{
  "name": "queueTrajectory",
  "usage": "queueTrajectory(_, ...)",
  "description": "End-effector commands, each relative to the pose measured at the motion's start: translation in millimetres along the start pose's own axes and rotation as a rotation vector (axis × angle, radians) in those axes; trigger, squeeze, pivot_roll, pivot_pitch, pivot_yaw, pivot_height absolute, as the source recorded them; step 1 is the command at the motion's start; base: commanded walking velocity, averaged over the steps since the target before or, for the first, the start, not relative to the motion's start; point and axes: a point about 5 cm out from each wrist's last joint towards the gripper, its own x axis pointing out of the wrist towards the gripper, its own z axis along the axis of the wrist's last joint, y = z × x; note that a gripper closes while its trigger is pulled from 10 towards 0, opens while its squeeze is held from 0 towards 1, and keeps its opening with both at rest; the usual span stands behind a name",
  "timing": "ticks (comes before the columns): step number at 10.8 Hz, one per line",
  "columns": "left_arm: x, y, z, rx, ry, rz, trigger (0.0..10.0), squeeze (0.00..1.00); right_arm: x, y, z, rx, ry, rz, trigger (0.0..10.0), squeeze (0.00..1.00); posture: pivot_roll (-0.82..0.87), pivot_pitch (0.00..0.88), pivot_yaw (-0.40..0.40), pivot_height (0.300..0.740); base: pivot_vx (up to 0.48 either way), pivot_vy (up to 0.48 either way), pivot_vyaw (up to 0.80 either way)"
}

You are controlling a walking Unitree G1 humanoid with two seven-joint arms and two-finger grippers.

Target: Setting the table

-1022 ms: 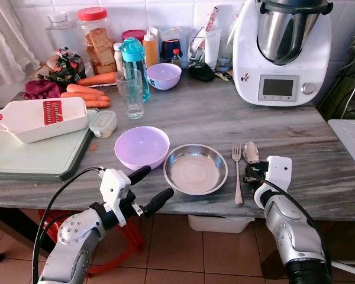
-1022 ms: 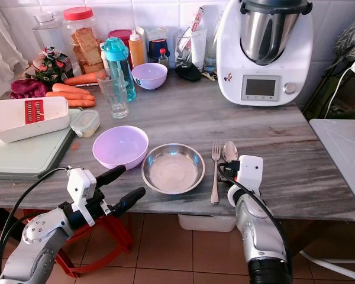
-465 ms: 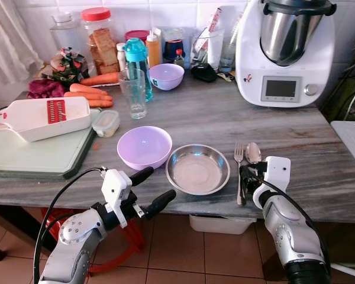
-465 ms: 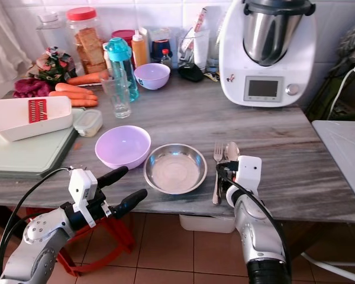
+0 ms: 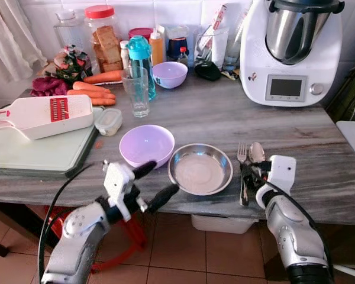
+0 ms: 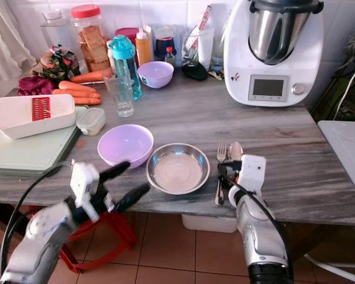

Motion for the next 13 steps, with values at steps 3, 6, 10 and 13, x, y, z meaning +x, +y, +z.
queueTrajectory(3,-0.3,4.3,6,0.027,-0.022,0.025,10.0,0.00,-3.2,3.9,12,0.016,-0.060,-0.004,10.0,1.00,0.00,0.000,0.028,0.740,0.000,0.000,0.00)
queueTrajectory(6,6.6,20.4,13,0.074,-0.075,0.240,10.0,0.00,-10.2,16.6,43,-0.028,-0.292,0.044,10.0,1.00,0.00,0.000,0.018,0.740,0.000,0.000,0.00)
queueTrajectory(10,-3.2,34.5,3,0.141,-0.015,0.623,10.0,0.00,-32.5,21.2,45,-0.087,-0.399,0.024,10.0,0.99,0.01,0.000,0.013,0.740,0.000,0.000,0.00)
queueTrajectory(13,-8.8,38.1,0,0.214,0.039,0.725,10.0,0.00,-39.3,23.7,38,-0.091,-0.394,0.035,10.0,0.00,0.03,0.000,-0.002,0.740,0.000,0.000,0.00)
